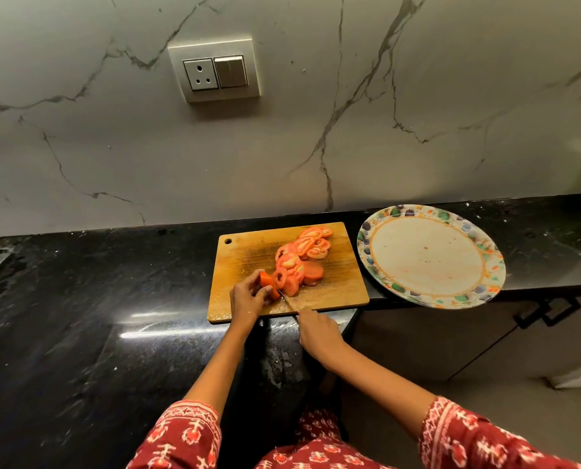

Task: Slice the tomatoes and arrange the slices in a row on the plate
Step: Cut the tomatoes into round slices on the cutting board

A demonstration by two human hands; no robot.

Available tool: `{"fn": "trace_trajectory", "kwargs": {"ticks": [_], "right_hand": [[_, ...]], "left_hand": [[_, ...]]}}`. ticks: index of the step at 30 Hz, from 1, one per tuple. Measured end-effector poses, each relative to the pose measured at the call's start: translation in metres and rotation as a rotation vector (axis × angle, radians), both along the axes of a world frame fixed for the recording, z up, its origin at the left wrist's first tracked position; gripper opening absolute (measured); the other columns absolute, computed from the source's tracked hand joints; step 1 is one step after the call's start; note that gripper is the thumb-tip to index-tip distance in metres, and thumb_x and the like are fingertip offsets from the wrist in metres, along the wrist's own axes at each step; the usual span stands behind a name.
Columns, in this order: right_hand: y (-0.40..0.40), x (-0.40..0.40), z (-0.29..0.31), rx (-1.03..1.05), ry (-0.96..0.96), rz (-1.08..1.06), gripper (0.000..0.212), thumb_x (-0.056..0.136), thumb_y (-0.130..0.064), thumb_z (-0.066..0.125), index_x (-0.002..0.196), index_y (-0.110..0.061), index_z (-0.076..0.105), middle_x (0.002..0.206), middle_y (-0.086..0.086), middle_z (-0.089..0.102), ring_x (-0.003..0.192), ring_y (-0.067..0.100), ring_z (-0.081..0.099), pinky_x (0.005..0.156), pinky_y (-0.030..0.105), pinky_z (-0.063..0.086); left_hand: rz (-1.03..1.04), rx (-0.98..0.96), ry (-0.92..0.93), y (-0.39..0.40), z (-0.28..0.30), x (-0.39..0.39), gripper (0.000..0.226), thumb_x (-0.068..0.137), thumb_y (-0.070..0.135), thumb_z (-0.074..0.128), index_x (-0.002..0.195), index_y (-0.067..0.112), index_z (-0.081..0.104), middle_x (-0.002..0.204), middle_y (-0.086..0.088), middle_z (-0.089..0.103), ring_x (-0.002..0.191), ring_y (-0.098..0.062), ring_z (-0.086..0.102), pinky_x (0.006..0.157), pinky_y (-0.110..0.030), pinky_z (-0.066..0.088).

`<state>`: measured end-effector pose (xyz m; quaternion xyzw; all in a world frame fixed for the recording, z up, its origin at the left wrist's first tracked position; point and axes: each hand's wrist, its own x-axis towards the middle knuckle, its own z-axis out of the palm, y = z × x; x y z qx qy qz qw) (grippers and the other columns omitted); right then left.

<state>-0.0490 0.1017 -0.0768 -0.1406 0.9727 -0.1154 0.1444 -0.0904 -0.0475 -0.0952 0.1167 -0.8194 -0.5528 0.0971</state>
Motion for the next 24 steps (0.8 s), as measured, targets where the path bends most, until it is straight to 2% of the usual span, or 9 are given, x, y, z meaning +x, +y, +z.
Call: {"fn": "trace_trajectory", "kwargs": {"ticks": [2,4,6,9,14,17,19,21,24], "right_hand": [[-0.007,-0.009,0.004,-0.041,-0.017,-0.036,0.026,0.097,-0.004,0.033,0.118,0.001,0.047,0.119,0.017,0.057,0.111,0.034,0.056,0.084,0.04,0.045],[-0.014,-0.016,0.005,-0.102,-0.067,-0.085,0.027,0.095,-0.003,0.034,0.118,-0.001,0.048,0.121,0.018,0.056,0.113,0.035,0.054,0.085,0.04,0.044],[-0.015,-0.02,0.004,-0.16,-0.141,-0.14,0.026,0.094,-0.006,0.036,0.115,-0.002,0.051,0.12,0.018,0.057,0.112,0.036,0.054,0.082,0.038,0.044],[-0.008,-0.021,-0.002,-0.214,-0.202,-0.157,0.026,0.098,-0.015,0.036,0.113,-0.001,0.053,0.117,0.021,0.059,0.108,0.038,0.056,0.081,0.037,0.045],[0.002,-0.02,0.001,-0.349,-0.135,-0.129,0.027,0.101,-0.02,0.031,0.09,-0.006,0.051,0.099,0.022,0.061,0.093,0.036,0.058,0.066,0.031,0.034],[0.004,-0.026,0.012,-0.405,-0.057,-0.123,0.029,0.101,-0.02,0.03,0.08,-0.007,0.045,0.083,0.019,0.057,0.078,0.031,0.055,0.063,0.029,0.029],[0.003,-0.026,0.013,-0.415,-0.047,-0.124,0.03,0.101,-0.02,0.03,0.081,-0.006,0.048,0.083,0.019,0.058,0.079,0.031,0.055,0.064,0.03,0.029],[-0.002,-0.022,0.011,-0.432,-0.061,-0.123,0.029,0.101,-0.019,0.031,0.081,-0.006,0.049,0.089,0.023,0.061,0.084,0.035,0.057,0.064,0.031,0.03],[-0.007,-0.019,0.012,-0.465,-0.059,-0.119,0.027,0.101,-0.018,0.031,0.08,-0.007,0.045,0.091,0.023,0.062,0.084,0.036,0.057,0.064,0.031,0.032]], "left_hand": [[-0.052,-0.053,0.04,0.005,0.002,0.003,0.041,0.076,-0.008,0.067,0.116,0.0,0.06,0.103,-0.003,0.064,0.094,-0.014,0.061,0.07,-0.003,0.046],[-0.066,-0.051,0.049,0.008,0.002,0.009,0.038,0.075,-0.009,0.067,0.111,0.002,0.063,0.092,0.004,0.065,0.085,0.0,0.061,0.07,-0.003,0.045],[-0.029,-0.024,0.044,0.004,-0.001,0.011,0.039,0.076,-0.01,0.066,0.112,0.004,0.062,0.094,0.005,0.064,0.085,0.007,0.059,0.069,-0.006,0.045],[0.045,-0.007,0.034,-0.003,-0.002,0.01,0.047,0.077,-0.008,0.066,0.122,-0.003,0.055,0.11,-0.004,0.06,0.102,-0.01,0.056,0.075,-0.005,0.045],[0.003,-0.031,0.022,-0.002,0.002,-0.001,0.05,0.079,-0.007,0.064,0.127,-0.003,0.05,0.118,-0.005,0.056,0.104,-0.012,0.053,0.071,0.0,0.044],[-0.014,-0.054,0.051,-0.002,0.0,-0.006,0.043,0.083,0.004,0.064,0.124,0.0,0.054,0.122,-0.011,0.059,0.11,-0.014,0.056,0.086,-0.015,0.045],[-0.019,-0.076,0.069,-0.003,-0.001,-0.006,0.037,0.086,0.009,0.062,0.122,0.001,0.057,0.122,-0.014,0.06,0.113,-0.016,0.055,0.088,-0.016,0.043],[-0.016,-0.058,0.073,-0.003,-0.003,-0.005,0.036,0.086,0.008,0.061,0.121,0.0,0.058,0.121,-0.014,0.06,0.11,-0.013,0.054,0.082,-0.005,0.042],[-0.004,0.112,0.072,-0.004,-0.006,-0.006,0.035,0.084,0.003,0.062,0.118,-0.001,0.059,0.119,-0.017,0.061,0.108,-0.017,0.056,0.079,-0.005,0.046]]}}
